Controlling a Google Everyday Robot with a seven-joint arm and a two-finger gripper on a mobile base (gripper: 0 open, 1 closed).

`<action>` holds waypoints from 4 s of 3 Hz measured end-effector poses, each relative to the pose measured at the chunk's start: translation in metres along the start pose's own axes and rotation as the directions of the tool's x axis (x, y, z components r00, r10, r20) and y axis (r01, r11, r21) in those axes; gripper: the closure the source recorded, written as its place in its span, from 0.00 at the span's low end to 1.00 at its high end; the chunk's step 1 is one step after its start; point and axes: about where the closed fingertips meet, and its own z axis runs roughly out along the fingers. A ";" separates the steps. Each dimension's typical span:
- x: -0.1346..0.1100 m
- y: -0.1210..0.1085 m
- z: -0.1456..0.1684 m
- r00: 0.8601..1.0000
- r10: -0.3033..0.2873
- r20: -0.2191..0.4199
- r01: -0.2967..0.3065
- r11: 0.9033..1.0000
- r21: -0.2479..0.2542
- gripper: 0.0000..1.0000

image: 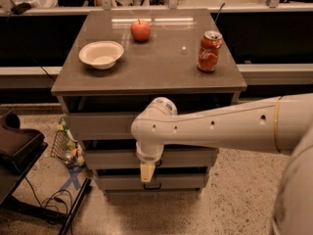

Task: Open top drawer

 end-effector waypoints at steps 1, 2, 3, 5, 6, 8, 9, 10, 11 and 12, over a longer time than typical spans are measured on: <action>-0.002 0.001 0.001 1.000 -0.003 0.002 0.003 1.000 -0.003 0.47; -0.002 0.001 0.000 1.000 -0.003 0.002 0.003 1.000 -0.003 0.70; -0.002 0.007 -0.006 1.000 0.004 0.006 -0.004 1.000 0.014 0.94; 0.002 0.022 -0.016 1.000 0.017 0.010 -0.017 1.000 0.022 1.00; 0.007 0.040 -0.027 0.999 0.043 0.004 -0.043 0.998 0.035 1.00; 0.009 0.045 -0.031 0.999 0.053 0.001 -0.053 0.998 0.040 1.00; 0.013 0.058 -0.040 0.997 0.077 -0.005 -0.076 0.996 0.056 1.00; 0.013 0.059 -0.040 0.997 0.077 -0.005 -0.077 0.996 0.056 1.00; 0.019 0.074 -0.051 0.995 0.104 -0.010 -0.103 0.992 0.075 1.00; 0.019 0.074 -0.051 0.995 0.104 -0.010 -0.103 0.992 0.075 1.00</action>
Offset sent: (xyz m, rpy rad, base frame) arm -0.0006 0.0020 -0.0007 0.0013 0.0022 0.0031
